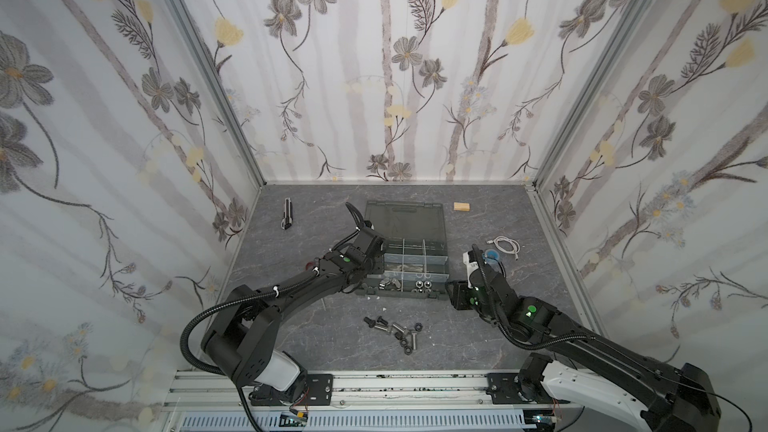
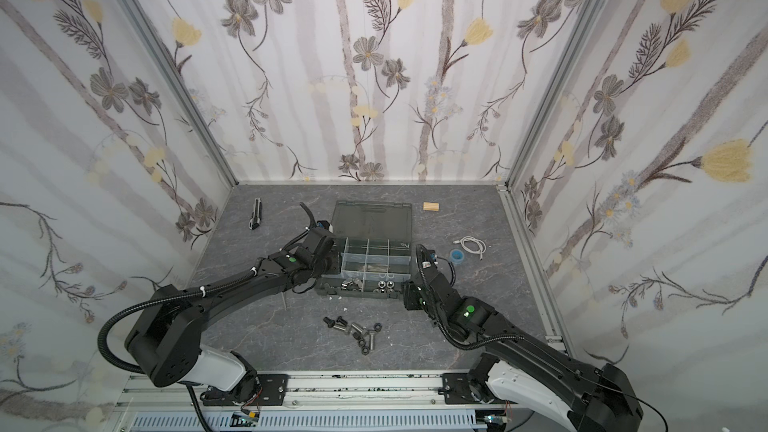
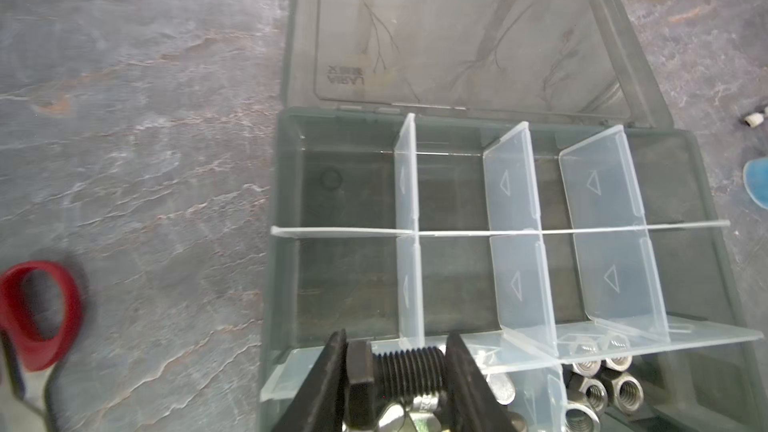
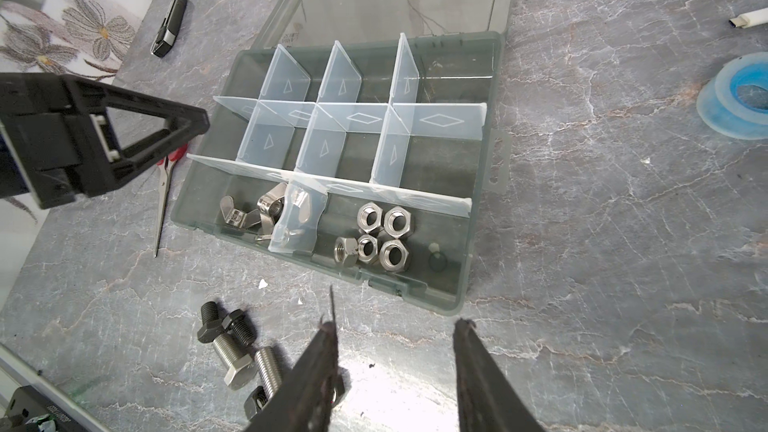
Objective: Sort the screws and nuts into containers
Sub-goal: 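Carry the bolt into the compartment behind the wing nuts, open left gripper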
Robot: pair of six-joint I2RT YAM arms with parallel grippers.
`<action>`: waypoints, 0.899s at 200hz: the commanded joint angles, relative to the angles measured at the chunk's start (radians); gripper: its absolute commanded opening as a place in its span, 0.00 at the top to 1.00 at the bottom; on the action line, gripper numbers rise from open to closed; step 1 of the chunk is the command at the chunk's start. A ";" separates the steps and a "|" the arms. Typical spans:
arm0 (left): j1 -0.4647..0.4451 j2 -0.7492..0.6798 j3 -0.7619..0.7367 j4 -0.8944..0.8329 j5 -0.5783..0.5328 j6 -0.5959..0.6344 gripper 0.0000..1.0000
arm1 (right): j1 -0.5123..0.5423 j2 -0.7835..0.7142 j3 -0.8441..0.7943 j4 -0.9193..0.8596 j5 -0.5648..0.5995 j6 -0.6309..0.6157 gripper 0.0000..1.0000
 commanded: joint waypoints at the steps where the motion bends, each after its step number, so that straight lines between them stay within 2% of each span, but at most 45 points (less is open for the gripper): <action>1: 0.011 0.037 0.018 0.025 -0.006 0.016 0.63 | 0.000 -0.011 0.005 0.001 0.020 0.009 0.54; 42: 0.017 0.054 0.009 0.033 -0.030 0.001 0.58 | 0.000 -0.028 0.002 -0.013 0.032 0.016 0.54; 78: 0.022 0.032 -0.008 0.037 -0.045 -0.010 0.40 | 0.000 -0.025 -0.002 -0.007 0.037 0.022 0.53; 180: 0.023 -0.036 -0.041 0.038 -0.029 -0.024 0.36 | 0.000 -0.008 -0.002 0.008 0.027 0.015 0.54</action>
